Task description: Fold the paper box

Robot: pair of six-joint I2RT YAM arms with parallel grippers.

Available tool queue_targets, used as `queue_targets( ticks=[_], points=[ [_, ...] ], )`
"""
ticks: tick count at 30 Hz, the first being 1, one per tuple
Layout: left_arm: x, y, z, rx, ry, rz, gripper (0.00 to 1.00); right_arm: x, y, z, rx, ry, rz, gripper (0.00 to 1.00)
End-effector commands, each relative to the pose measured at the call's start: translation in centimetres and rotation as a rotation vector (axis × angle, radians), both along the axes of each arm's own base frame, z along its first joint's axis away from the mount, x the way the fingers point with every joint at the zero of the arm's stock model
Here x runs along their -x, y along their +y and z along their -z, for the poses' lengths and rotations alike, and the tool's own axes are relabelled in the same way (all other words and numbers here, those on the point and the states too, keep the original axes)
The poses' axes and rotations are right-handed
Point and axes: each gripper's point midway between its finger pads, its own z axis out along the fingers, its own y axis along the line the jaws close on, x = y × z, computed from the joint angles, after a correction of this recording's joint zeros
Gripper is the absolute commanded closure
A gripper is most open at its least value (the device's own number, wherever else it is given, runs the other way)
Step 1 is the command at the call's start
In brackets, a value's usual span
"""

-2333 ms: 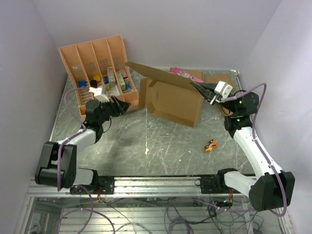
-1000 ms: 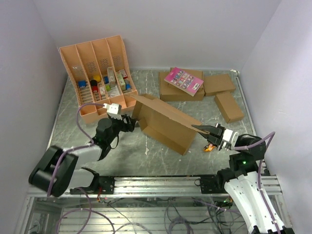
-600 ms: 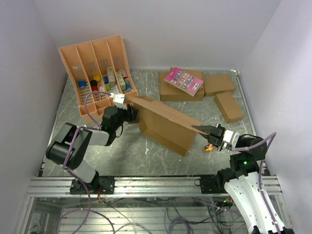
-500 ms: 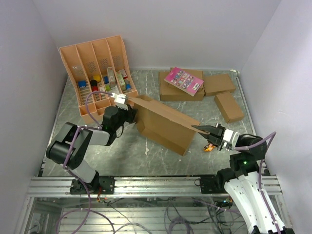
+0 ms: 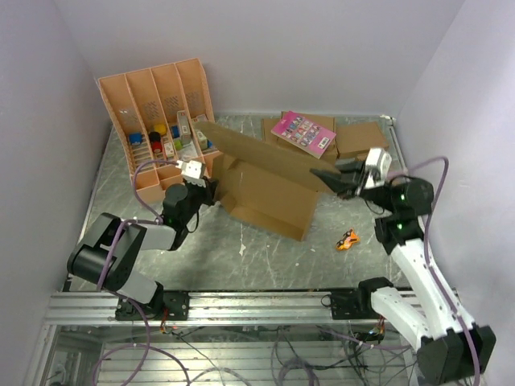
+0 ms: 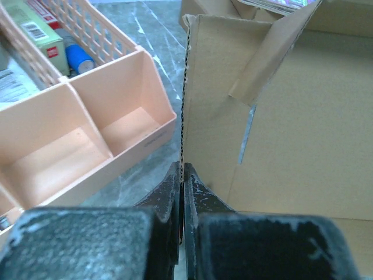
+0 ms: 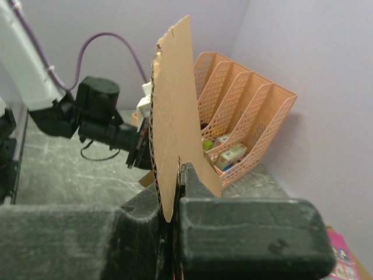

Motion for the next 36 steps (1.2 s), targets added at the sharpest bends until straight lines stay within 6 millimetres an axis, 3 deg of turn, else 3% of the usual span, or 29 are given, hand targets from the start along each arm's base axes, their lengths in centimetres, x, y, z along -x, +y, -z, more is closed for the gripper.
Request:
queue_targets(
  ticks=[1, 6, 21, 26, 30, 34, 36],
  points=[
    [-0.5, 1.7, -4.5, 0.041, -0.188, -0.096, 0.93, -2.0, 0.8, -1.1, -0.047, 0.260, -0.057, 1.00],
    [0.1, 2.7, -4.8, 0.063, -0.222, -0.141, 0.93, -3.3, 0.9, -1.0, -0.073, 0.441, -0.063, 1.00],
    [3.0, 2.8, -4.4, 0.104, -0.286, -0.114, 0.93, -4.2, -1.0, 4.7, -0.272, 0.866, -0.050, 1.00],
    [3.6, 2.5, -4.3, 0.107, -0.302, -0.087, 0.92, -3.9, -1.2, 5.3, -0.263, 0.835, -0.049, 1.00],
    [4.2, 2.3, -4.0, 0.125, -0.295, -0.072, 0.76, -3.1, -1.1, 5.7, -0.220, 0.786, -0.074, 1.00],
    [5.0, 1.7, -3.7, 0.144, -0.271, -0.025, 0.68, -2.5, -1.0, 6.5, -0.132, 0.719, -0.092, 1.00],
    [5.5, 1.6, -3.7, 0.160, -0.256, -0.008, 0.59, -2.1, -0.9, 6.8, -0.106, 0.704, -0.112, 1.00]
  ],
)
